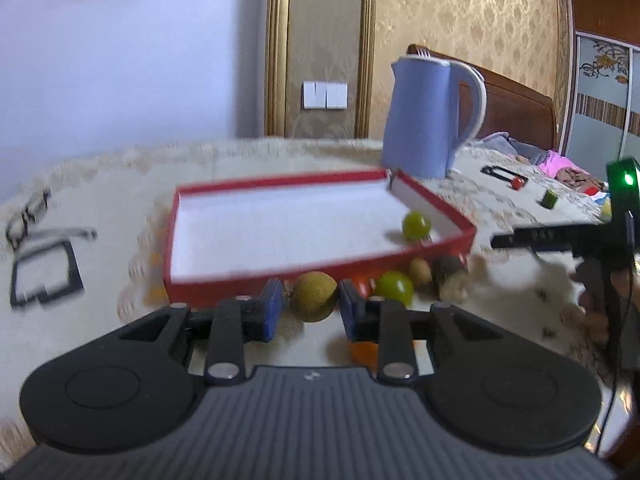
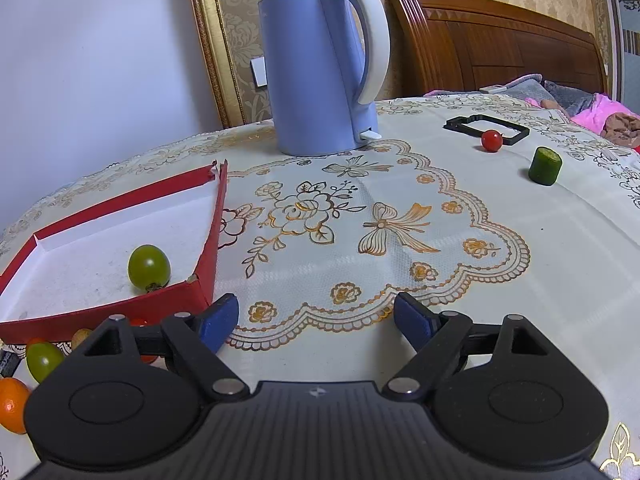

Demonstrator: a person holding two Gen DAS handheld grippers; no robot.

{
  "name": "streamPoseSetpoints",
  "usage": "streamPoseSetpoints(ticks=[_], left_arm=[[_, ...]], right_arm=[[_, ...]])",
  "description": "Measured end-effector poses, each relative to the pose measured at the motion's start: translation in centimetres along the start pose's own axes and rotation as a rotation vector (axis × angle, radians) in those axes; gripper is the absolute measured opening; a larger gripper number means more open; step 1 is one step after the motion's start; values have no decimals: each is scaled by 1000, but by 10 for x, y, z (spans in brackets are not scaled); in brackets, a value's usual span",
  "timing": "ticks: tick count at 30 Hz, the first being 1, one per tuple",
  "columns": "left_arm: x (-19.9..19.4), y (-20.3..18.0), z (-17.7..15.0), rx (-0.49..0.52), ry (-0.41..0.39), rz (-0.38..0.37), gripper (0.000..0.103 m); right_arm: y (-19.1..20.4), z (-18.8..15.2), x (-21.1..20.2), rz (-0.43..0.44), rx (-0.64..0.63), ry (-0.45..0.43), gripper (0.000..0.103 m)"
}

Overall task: Organize fruits
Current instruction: 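Carry the kiwi into the red tray and open the left gripper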

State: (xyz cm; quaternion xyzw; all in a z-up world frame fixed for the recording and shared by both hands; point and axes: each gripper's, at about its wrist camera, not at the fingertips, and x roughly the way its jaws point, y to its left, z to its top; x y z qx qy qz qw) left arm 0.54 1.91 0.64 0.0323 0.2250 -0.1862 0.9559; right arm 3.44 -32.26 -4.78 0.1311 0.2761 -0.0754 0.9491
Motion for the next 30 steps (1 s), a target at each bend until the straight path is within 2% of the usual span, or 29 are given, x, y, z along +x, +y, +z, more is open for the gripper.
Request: streamPoseSetpoints(ticks=[4, 10, 17, 21, 22, 23, 25, 26, 27, 28, 30], left_arm=[[30, 13, 26, -20, 3, 72, 28], [93, 40, 50, -84, 70, 216, 28], [140, 57, 49, -118, 161, 260, 28], [142, 57, 45, -121, 155, 264, 30], [142, 57, 44, -119, 156, 264, 34], [142, 56, 43, -114, 156, 271, 47], [137, 52, 41, -93, 135, 273, 58], [132, 49, 41, -85, 121, 270, 69], [124, 46, 42, -78, 92, 283, 78], [117, 44, 42, -77, 62, 275, 81], [99, 40, 41, -67, 3, 305, 98]], right_arm=[[0, 0, 0, 0, 1, 0, 85], [0, 0, 0, 0, -1, 0, 85], [0, 0, 0, 0, -1, 0, 85], [0, 0, 0, -1, -3, 1, 85], [0, 1, 0, -2, -4, 2, 85], [1, 0, 0, -3, -6, 2, 85], [1, 0, 0, -3, -7, 3, 86], [1, 0, 0, -2, -7, 4, 86], [1, 0, 0, -3, -8, 4, 86], [1, 0, 0, -3, -8, 4, 86], [1, 0, 1, -1, -10, 6, 87]])
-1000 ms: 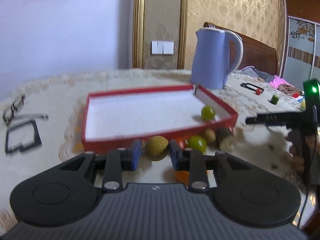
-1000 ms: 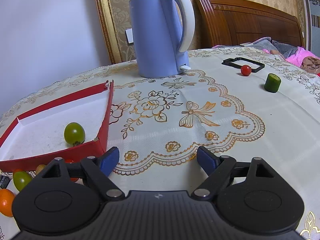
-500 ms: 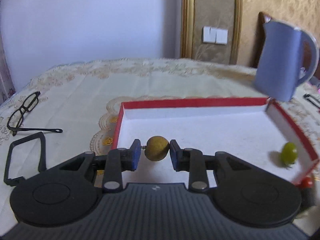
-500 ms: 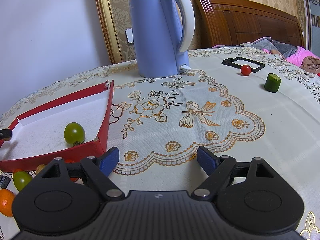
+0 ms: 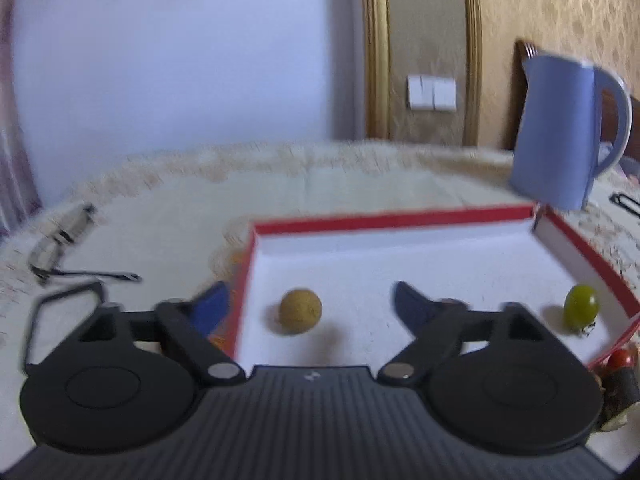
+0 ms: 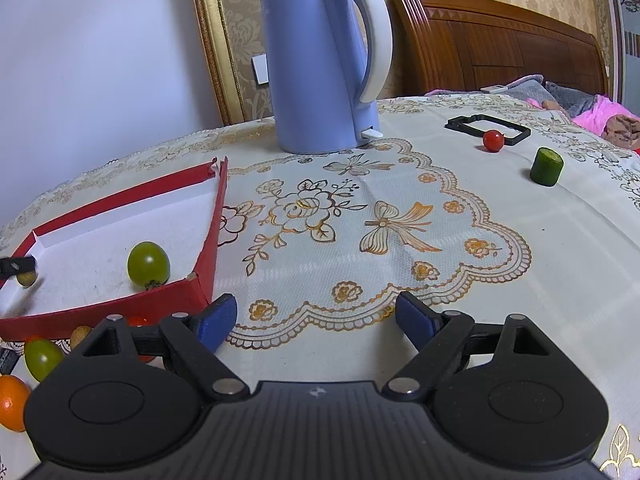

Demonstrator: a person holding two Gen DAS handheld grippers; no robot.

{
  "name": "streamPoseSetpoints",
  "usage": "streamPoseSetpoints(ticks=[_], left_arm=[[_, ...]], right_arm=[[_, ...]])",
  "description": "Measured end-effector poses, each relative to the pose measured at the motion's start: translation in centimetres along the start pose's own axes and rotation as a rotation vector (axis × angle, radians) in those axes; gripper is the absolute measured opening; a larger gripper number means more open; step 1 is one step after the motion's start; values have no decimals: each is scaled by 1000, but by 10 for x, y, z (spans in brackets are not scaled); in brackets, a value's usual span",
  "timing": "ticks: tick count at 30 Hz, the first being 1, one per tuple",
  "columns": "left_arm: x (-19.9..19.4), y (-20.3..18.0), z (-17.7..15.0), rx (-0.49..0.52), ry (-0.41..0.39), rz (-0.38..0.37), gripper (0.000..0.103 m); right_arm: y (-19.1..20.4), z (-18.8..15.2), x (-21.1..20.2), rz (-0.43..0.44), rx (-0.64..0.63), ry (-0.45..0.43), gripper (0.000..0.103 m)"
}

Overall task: Organize fruits
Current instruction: 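Carry the kiwi into the red tray and open the left gripper, then move the right gripper toward the dark cut cylinder piece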

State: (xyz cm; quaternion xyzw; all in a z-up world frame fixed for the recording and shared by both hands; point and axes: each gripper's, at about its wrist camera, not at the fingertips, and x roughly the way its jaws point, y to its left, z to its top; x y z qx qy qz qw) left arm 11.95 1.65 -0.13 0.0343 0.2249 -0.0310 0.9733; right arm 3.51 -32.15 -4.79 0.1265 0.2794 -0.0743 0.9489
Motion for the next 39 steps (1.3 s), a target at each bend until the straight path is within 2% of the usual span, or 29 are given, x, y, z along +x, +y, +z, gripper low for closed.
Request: streamPoseSetpoints(ticks=[2, 5, 7, 10, 14, 17, 20, 24, 29, 31, 32, 33, 34, 35, 37, 39], left_arm=[[-17, 4, -3, 0, -41, 40, 99], [-34, 21, -13, -44, -37, 80, 99], [-40, 35, -21, -79, -8, 138, 98], [-45, 61, -34, -150, 36, 172, 99], [-36, 86, -47, -228, 110, 298, 98], [-28, 103, -50, -294, 152, 364, 98], [-25, 117, -53, -352, 172, 374, 99], [-25, 119, -53, -366, 186, 429, 100], [-22, 120, -54, -368, 196, 422, 103], [-22, 121, -54, -372, 195, 419, 103], [-22, 121, -54, -374, 195, 417, 103], [-23, 121, -54, -375, 194, 415, 103], [-23, 122, -54, -379, 192, 413, 103], [-23, 123, -54, -383, 189, 410, 103], [-24, 124, -55, -392, 182, 405, 103], [-25, 124, -55, -396, 179, 402, 103]], right_arm=[[0, 0, 0, 0, -1, 1, 87], [0, 0, 0, 1, 1, 0, 87], [0, 0, 0, 3, 3, -1, 87], [0, 0, -1, -1, 2, -2, 87], [-1, 0, -1, 3, 6, -9, 88], [-2, -2, -8, 15, 11, -31, 88], [7, -11, -18, 73, -32, -3, 88], [29, -17, -37, 92, -107, -44, 88], [67, -26, -55, 182, -186, -44, 88], [84, -30, -57, 202, -221, -43, 83], [90, -30, -56, 205, -231, -38, 73], [98, -31, -53, 207, -239, -25, 59], [104, -31, -49, 207, -239, -8, 53], [108, -31, -45, 211, -235, 9, 49], [114, -32, -37, 213, -225, 26, 49], [118, -35, -32, 185, -240, 13, 44]])
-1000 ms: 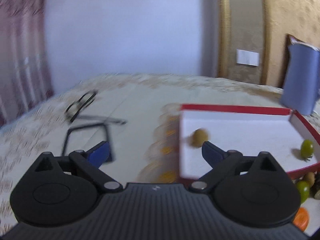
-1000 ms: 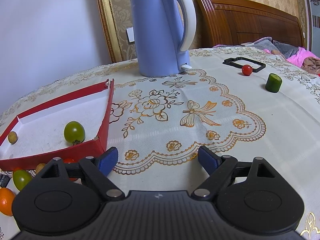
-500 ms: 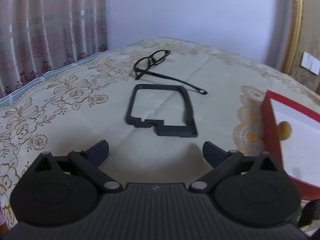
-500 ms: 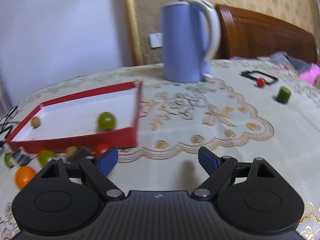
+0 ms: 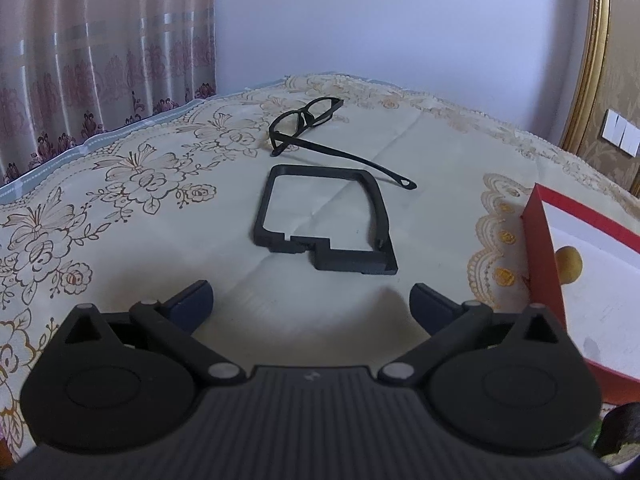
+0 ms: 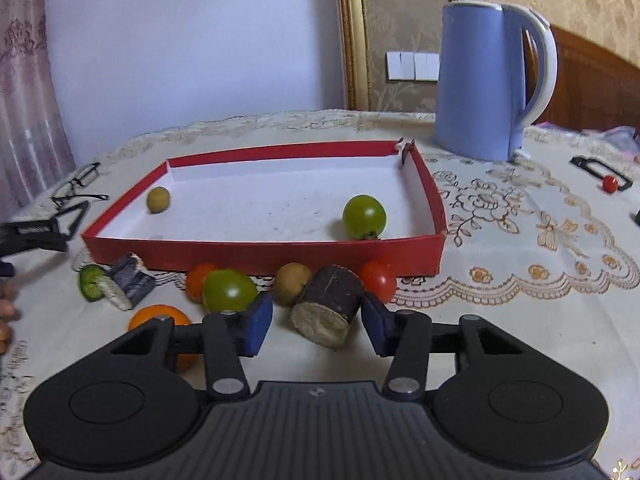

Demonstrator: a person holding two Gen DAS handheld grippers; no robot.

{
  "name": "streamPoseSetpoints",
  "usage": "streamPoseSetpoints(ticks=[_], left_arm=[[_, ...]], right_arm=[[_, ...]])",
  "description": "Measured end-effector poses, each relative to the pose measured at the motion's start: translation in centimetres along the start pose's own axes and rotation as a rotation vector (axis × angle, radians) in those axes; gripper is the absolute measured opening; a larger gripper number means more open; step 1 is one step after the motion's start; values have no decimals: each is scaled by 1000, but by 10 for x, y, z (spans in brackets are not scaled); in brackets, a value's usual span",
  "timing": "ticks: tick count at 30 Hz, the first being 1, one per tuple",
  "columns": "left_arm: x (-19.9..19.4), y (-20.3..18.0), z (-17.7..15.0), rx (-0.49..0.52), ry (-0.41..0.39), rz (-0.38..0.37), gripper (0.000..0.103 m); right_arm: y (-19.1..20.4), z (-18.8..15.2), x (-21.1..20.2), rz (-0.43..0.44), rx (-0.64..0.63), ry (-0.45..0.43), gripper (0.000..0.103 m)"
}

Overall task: Organize fruits
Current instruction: 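Move the right gripper toward the dark cut cylinder piece, then close the right gripper on the dark cut cylinder piece, then carry the dark piece into the red tray and open the right gripper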

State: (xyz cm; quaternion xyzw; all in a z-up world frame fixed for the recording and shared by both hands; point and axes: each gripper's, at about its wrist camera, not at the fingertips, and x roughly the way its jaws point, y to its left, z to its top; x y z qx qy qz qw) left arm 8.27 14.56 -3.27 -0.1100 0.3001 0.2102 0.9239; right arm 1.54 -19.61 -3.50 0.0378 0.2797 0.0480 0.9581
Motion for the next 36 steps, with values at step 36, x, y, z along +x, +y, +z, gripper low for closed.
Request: streamPoseSetpoints(ticks=[36], left_arm=[[0, 3, 0, -10, -4, -7, 103]], right_arm=[[19, 61, 89, 38, -110, 47, 35]])
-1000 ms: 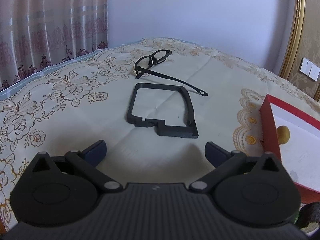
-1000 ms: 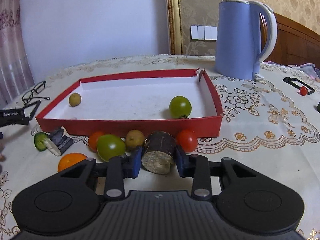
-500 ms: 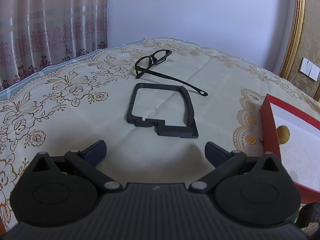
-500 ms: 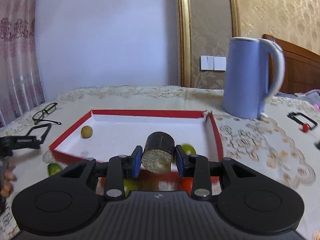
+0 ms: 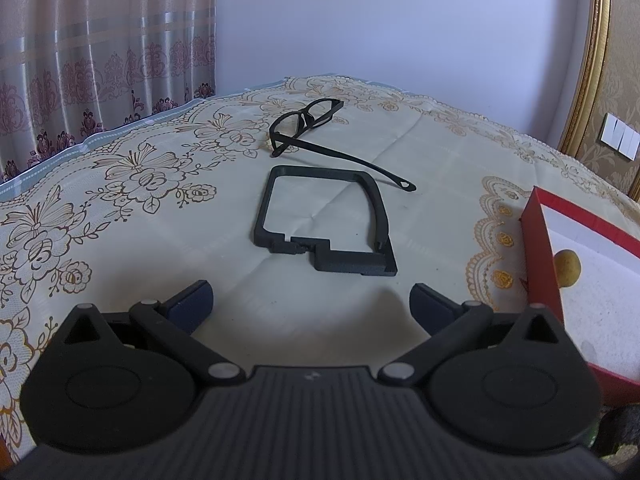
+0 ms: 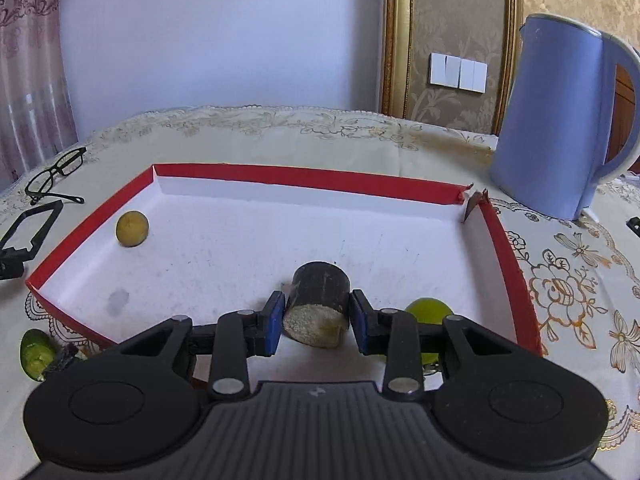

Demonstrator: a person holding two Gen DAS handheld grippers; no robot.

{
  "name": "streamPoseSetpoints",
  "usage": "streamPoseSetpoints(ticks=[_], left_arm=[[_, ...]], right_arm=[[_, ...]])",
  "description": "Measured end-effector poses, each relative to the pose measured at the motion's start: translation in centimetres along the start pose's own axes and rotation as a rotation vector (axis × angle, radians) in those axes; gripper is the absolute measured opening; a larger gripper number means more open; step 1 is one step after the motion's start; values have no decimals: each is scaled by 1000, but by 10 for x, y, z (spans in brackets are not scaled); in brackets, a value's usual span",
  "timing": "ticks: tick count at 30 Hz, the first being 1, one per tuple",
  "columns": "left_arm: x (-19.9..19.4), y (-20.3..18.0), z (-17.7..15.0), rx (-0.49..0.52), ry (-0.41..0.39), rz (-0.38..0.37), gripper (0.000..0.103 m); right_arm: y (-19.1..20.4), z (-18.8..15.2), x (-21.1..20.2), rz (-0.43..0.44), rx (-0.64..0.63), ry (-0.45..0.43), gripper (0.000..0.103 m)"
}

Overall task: Organize fruits
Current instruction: 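Carry the dark piece into the red tray and open the right gripper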

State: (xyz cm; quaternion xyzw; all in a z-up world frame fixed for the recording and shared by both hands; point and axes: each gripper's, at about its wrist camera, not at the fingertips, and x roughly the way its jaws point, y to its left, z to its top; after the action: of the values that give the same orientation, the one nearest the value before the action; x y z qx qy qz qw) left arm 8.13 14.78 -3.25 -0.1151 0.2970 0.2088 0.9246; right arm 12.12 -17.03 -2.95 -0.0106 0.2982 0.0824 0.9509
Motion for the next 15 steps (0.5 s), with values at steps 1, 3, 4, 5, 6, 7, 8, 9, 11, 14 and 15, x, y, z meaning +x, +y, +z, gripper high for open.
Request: streamPoseSetpoints(ticks=[1, 3, 4, 5, 6, 7, 8, 9, 11, 14, 15], left_arm=[[0, 0, 0, 1, 1, 1, 103], [0, 0, 0, 0, 0, 1, 103], [0, 0, 0, 0, 0, 0, 103], [0, 0, 0, 1, 1, 1, 103], [0, 0, 0, 1, 0, 1, 103], [0, 0, 0, 1, 0, 1, 103], [0, 0, 0, 1, 0, 1, 103], [0, 0, 0, 1, 0, 1, 103], [0, 0, 0, 2, 1, 2, 103], [0, 1, 0, 1, 1, 1, 103], [0, 0, 0, 1, 0, 1, 103]], right_arm=[[-1, 0, -1, 2, 3, 1, 36], [-3, 0, -8, 6, 12, -19, 50], [-4, 0, -14, 0, 10, -33, 55], [-6, -2, -22, -13, 5, -54, 64], [-8, -4, -35, -29, 1, -82, 73], [-11, -8, -47, -50, -1, -112, 77], [-15, -14, -62, -81, -4, -148, 82], [-20, -19, -74, -114, -3, -174, 84], [-36, -33, -97, -178, 25, -216, 85], [-69, -52, -114, -293, 118, -209, 85], [-82, -58, -114, -336, 152, -188, 85]])
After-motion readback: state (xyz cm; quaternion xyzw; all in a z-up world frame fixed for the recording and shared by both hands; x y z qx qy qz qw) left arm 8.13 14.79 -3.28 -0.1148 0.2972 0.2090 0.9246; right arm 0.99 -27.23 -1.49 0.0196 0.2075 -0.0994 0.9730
